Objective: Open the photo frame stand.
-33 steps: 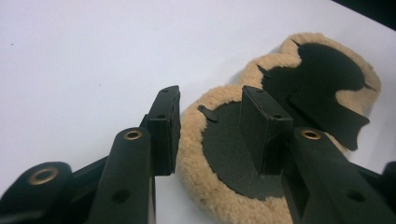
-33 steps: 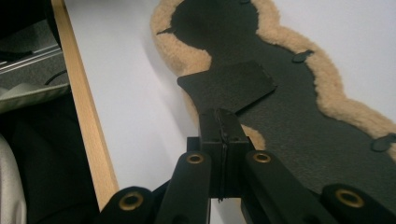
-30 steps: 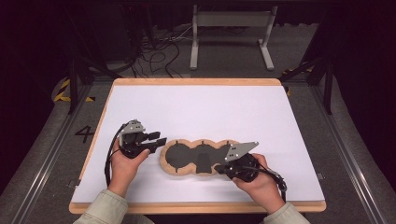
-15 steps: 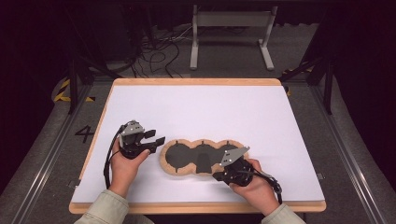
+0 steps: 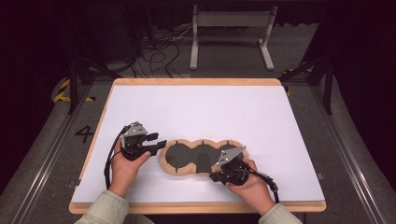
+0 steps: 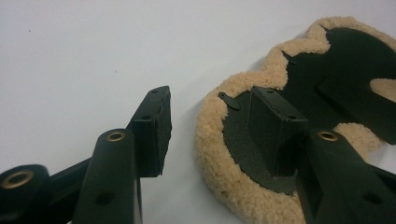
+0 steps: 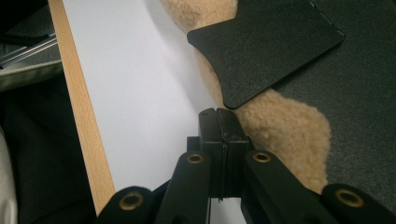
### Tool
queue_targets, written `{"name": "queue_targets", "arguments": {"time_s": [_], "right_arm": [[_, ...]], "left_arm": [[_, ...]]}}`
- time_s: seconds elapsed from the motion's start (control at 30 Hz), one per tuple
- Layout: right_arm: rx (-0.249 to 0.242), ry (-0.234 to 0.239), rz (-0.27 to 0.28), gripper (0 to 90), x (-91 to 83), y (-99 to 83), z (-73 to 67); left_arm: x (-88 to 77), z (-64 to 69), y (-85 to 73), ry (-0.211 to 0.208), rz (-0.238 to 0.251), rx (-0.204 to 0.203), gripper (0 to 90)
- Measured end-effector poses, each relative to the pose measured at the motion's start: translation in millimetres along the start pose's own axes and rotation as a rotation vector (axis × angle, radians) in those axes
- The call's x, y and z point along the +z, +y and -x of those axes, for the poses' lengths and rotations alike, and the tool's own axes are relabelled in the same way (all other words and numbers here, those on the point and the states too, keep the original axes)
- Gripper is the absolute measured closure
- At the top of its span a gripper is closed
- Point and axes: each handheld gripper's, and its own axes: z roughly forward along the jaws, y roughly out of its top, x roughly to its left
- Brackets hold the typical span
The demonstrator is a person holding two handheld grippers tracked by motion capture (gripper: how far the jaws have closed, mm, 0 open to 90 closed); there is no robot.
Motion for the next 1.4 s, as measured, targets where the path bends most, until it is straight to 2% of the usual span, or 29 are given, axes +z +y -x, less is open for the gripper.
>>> {"name": "queue_targets", "arguments": {"time_s": [0.2, 0.47, 0.63, 0.7, 0.93, 1.03, 1.1, 1.2, 1.27, 1.3, 1.4], "right_arm": [[0.015, 0.003, 0.041, 90.0, -3.9, 1.1, 1.1], [0.031, -0.004, 0.123, 90.0, -14.0, 4.6, 2.9], [0.041, -0.008, 0.150, 90.0, -17.9, 7.0, 4.7], [0.049, -0.017, 0.181, 90.0, -21.0, 8.5, 6.1], [0.065, -0.032, 0.204, 90.0, -23.6, 7.2, 7.3], [0.049, -0.050, 0.182, 90.0, -25.9, 7.0, 5.7], [0.022, -0.083, 0.154, 89.3, -32.0, 6.8, 4.8], [0.016, -0.091, 0.160, 87.9, -37.9, 6.9, 5.4], [-0.004, -0.154, 0.159, 86.0, -48.4, 7.5, 4.8], [-0.007, -0.167, 0.173, 86.1, -53.2, 7.5, 5.3], [-0.003, -0.170, 0.184, 85.5, -60.3, 7.2, 6.8]], "left_arm": [[-1.2, -1.6, -0.7, 0.010, -0.005, -0.012, 51.4], [-1.2, -0.9, -1.1, -0.009, -0.026, -0.018, 54.1], [1.1, -0.1, -1.7, -0.006, -0.049, -0.024, 55.0], [1.2, 0.2, -1.6, -0.010, -0.053, -0.022, 55.5], [0.1, 0.0, -5.8, -0.015, -0.056, -0.036, 55.5], [-3.9, 0.6, -6.6, -0.016, -0.048, -0.043, 53.4], [-7.2, 1.7, -7.7, -0.016, -0.045, -0.050, 51.8], [-12.8, 3.8, -9.5, -0.013, -0.053, -0.049, 50.6], [-16.2, 5.7, -10.0, -0.007, -0.056, -0.044, 47.9], [-19.3, 7.6, -9.9, -0.006, -0.058, -0.045, 47.5], [-22.2, 9.7, -9.5, -0.003, -0.065, -0.042, 46.0]]}}
